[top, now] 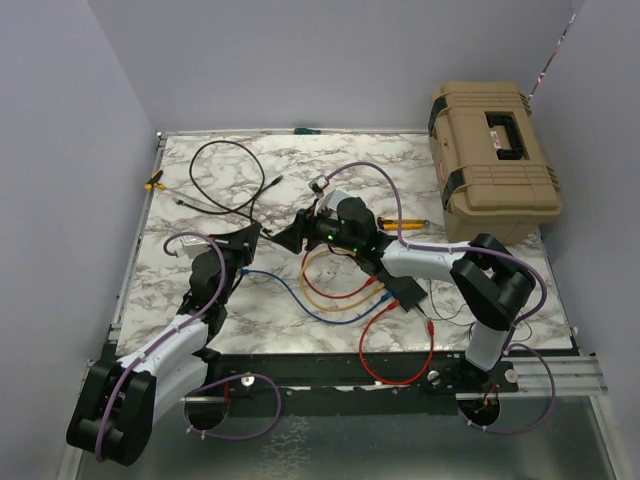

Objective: Insert the plug into the switch port
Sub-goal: Pick up the connector from the center of the board.

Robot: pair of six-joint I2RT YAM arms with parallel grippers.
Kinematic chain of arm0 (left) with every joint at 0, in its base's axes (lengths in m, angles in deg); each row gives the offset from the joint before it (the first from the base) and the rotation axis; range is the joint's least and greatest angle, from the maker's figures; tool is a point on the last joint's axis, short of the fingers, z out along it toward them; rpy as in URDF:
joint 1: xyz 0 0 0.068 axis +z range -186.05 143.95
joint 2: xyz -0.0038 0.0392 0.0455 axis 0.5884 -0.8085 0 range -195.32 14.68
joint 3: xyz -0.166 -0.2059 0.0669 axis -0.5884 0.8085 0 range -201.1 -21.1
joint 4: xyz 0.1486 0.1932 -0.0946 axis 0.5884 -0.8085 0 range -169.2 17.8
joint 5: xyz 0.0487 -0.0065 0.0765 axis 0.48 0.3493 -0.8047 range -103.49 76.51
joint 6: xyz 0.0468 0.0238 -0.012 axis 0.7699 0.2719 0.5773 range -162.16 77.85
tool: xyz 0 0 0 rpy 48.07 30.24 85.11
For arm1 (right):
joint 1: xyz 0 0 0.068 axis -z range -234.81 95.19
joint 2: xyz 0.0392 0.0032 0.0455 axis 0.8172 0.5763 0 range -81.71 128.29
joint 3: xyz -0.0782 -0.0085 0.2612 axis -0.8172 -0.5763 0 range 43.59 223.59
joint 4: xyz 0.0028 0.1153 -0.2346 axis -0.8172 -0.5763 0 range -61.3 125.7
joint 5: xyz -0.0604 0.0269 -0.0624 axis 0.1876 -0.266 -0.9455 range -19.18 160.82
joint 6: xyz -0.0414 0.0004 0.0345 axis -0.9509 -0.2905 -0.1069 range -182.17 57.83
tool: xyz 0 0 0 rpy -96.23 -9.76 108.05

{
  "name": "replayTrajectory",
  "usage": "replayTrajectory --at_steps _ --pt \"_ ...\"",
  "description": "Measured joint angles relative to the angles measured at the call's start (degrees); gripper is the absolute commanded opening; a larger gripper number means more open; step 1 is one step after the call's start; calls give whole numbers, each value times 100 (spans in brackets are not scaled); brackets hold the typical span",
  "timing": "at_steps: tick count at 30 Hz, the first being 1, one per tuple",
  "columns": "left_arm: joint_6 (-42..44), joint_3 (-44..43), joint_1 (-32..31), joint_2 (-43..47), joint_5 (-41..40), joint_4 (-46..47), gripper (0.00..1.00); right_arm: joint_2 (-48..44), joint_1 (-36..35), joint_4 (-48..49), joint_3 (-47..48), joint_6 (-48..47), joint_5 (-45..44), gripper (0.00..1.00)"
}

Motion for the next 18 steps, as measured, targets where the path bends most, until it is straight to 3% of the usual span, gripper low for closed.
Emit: replayTrajectory --at_steps 18 --pt "-348 391 -63 24 -101 566 0 225 -15 52 131 -79 223 34"
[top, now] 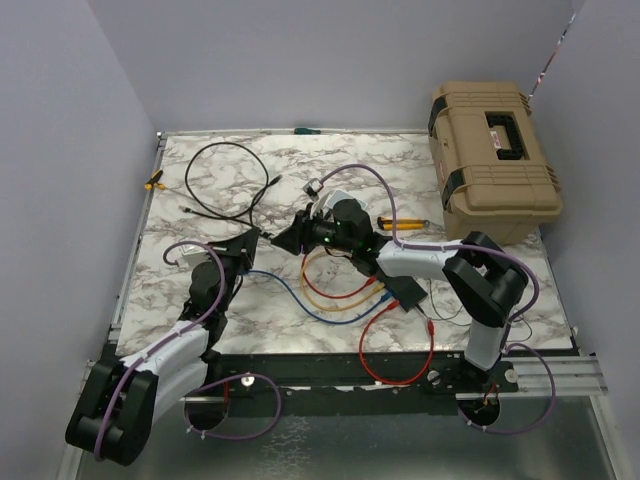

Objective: Insert the plug into the switch port
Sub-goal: Pick up the connector from the center of the board.

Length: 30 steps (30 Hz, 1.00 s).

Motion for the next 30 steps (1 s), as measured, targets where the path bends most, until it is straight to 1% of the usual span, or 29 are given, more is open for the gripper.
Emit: replayTrajectory --at_steps 3,8,10,12,14,15,16,20,22,26,30 --pt "-72 116 -26 0 -50 173 0 24 -2 70 0 11 63 25" --pt "-166 203 -26 2 -118 315 0 26 -22 144 0 -50 122 5" --pt "-188 208 -26 2 -136 352 0 26 -24 162 7 -103 138 1" --pt "-201 229 -31 2 -153 382 1 26 -24 166 9 -212 153 1" --pt "-201 247 -42 2 -168 385 13 24 -26 160 9 -396 162 1" --pt "-188 254 -50 2 -175 387 21 20 -26 149 9 -522 162 1" --pt "-146 256 -52 4 -175 382 25 7 -28 118 9 -671 164 1" --pt "125 236 -63 37 -142 422 35 -175 -15 -192 9 -1467 151 1" --pt "385 122 -63 52 -70 367 42 -310 15 -413 9 -1893 151 1" --pt "1005 -332 -61 55 179 243 56 -590 188 -872 7 -2621 197 1" --pt "1812 -769 -61 55 566 68 66 -861 435 -1397 7 -3318 293 1"
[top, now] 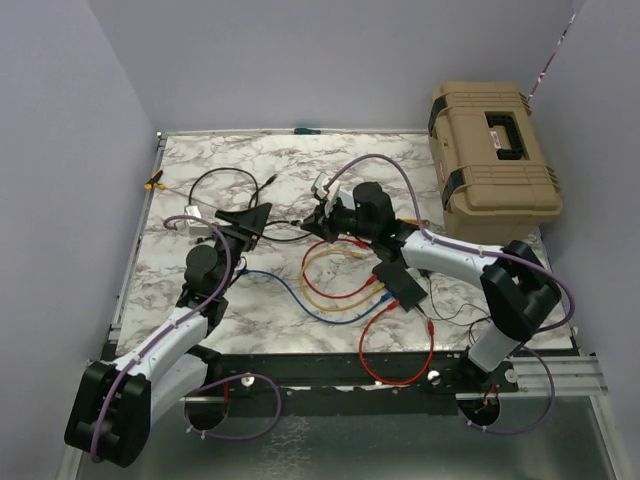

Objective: Insert the plug into the switch port
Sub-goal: Pick up the connector from the center of the board.

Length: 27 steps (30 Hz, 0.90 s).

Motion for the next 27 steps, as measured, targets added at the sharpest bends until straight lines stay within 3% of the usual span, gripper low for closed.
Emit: replayTrajectory --at_steps 4,11,17,27 --pt "802 -568 0 -17 428 -387 72 -345 302 -474 -63 -656 280 1" --pt "2312 -898 -26 -142 1032 -413 72 -828 1095 -938 -273 -1615 1484 1" --pt "3626 -737 -114 -1001 1805 511 73 -977 1633 -1550 -321 -2533 2500 1" --pt "4837 -660 -144 -2273 3519 2210 75 -1054 2072 -2524 -291 -3766 3875 1"
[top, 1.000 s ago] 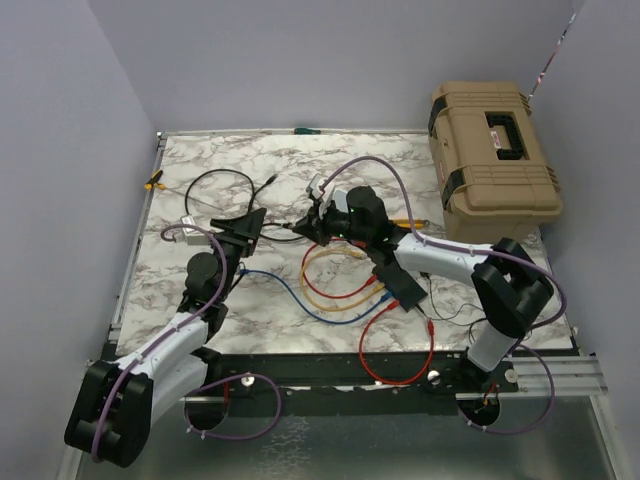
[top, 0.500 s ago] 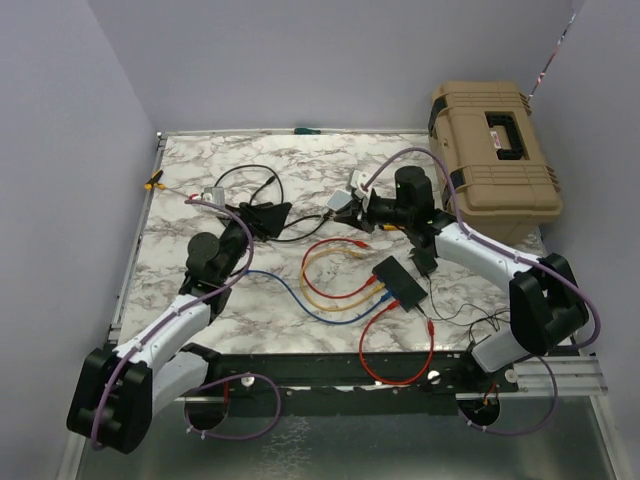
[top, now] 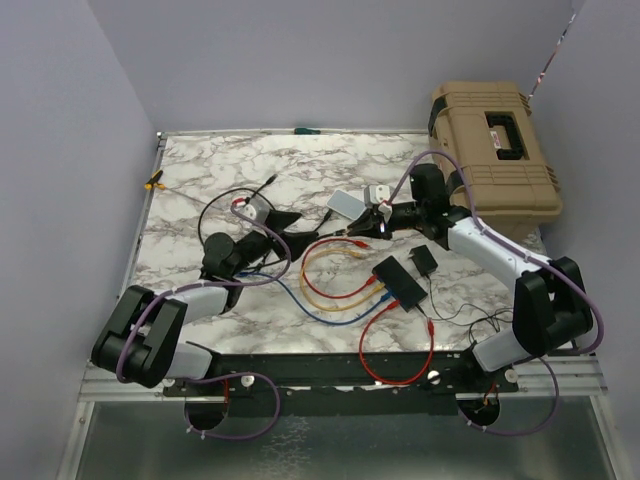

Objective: Insert the plug into the switch port
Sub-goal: Pick up the connector from the center of the board.

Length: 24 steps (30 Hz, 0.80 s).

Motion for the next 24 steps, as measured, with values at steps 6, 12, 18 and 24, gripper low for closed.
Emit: replayTrajectory --at_steps 6,12,18,24 --pt "579 -7 -125 -398 824 603 75 160 -2 -295 225 -343 313 1" --pt "1016 -20 -297 -520 1353 933 72 256 -2 -588 455 -734 505 1" --pt "1209 -52 -363 -680 1707 979 65 437 -2 -1259 800 -1318 741 1" --pt "1414 -72 -463 -723 1727 1008 63 544 -2 -1700 846 -1714 925 1"
